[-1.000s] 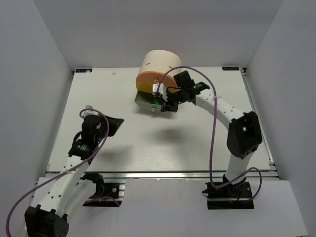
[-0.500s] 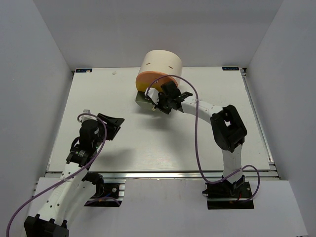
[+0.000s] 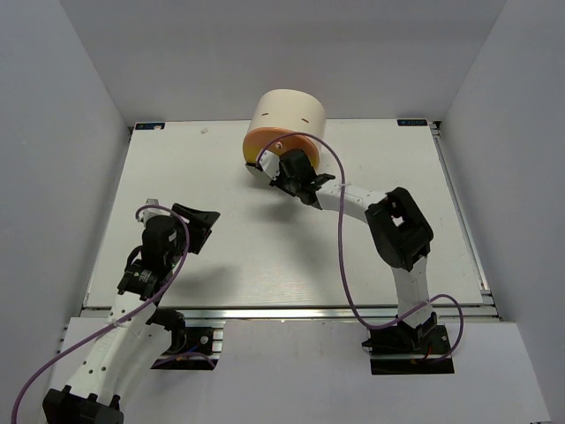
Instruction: Sort the legos into containers by color
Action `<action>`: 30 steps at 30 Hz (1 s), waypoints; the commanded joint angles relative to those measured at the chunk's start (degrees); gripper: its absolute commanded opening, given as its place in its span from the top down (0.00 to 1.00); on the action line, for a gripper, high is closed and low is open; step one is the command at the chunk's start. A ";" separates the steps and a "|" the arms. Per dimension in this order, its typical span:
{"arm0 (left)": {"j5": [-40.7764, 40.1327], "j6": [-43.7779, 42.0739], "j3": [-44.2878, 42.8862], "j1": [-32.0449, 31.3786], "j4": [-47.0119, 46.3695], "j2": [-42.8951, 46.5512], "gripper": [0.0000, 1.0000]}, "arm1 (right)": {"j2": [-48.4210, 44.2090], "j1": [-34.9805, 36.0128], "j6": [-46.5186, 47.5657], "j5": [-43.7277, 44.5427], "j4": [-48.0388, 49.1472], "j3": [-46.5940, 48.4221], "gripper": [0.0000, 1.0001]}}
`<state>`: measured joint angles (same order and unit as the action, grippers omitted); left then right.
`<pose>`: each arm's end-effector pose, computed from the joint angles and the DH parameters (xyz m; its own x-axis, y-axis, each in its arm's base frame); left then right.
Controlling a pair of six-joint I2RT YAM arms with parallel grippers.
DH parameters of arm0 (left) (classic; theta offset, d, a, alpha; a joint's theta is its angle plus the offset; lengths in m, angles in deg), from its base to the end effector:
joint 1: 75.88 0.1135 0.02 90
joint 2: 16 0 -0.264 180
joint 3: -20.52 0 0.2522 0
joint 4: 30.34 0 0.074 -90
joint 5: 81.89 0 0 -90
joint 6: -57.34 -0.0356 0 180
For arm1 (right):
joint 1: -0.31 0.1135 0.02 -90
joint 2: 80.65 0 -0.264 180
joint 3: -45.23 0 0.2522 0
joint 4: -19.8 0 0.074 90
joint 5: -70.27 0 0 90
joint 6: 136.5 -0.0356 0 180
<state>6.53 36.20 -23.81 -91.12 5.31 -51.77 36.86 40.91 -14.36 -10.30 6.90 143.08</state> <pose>0.1476 -0.0392 0.2555 -0.3814 -0.8624 -0.3328 -0.3236 0.4618 -0.8258 0.3617 0.3024 0.2041 -0.0603 -0.7428 -0.6668 -0.6722 0.5240 -0.5230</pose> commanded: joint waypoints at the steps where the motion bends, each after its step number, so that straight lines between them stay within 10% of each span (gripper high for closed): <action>1: -1.23 -0.39 -1.42 -0.22 0.61 0.35 0.29 | 1.66 0.27 1.69 7.00 9.58 -0.86 1.00; 12: -1.23 -0.66 -1.86 -0.22 0.52 -0.44 0.29 | 0.97 0.45 3.63 8.77 12.60 -3.85 1.00; 17: -0.79 -2.94 -2.57 -0.22 -0.09 0.26 0.20 | -8.69 -0.43 1.78 -18.91 -14.85 -2.27 1.00; 23: 0.79 -6.45 -1.52 -0.22 -4.56 2.28 0.02 | -20.47 -1.57 -7.86 -38.78 -26.44 -4.37 0.11; 30: 6.24 -11.46 -1.86 -0.22 -11.34 1.14 0.02 | -27.77 -3.86 -20.97 -38.18 -26.97 -2.98 0.11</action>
<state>9.04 28.68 -24.20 -91.12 -1.49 -49.95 10.13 38.66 -27.54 -45.60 -16.50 138.78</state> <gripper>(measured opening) 0.979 0.892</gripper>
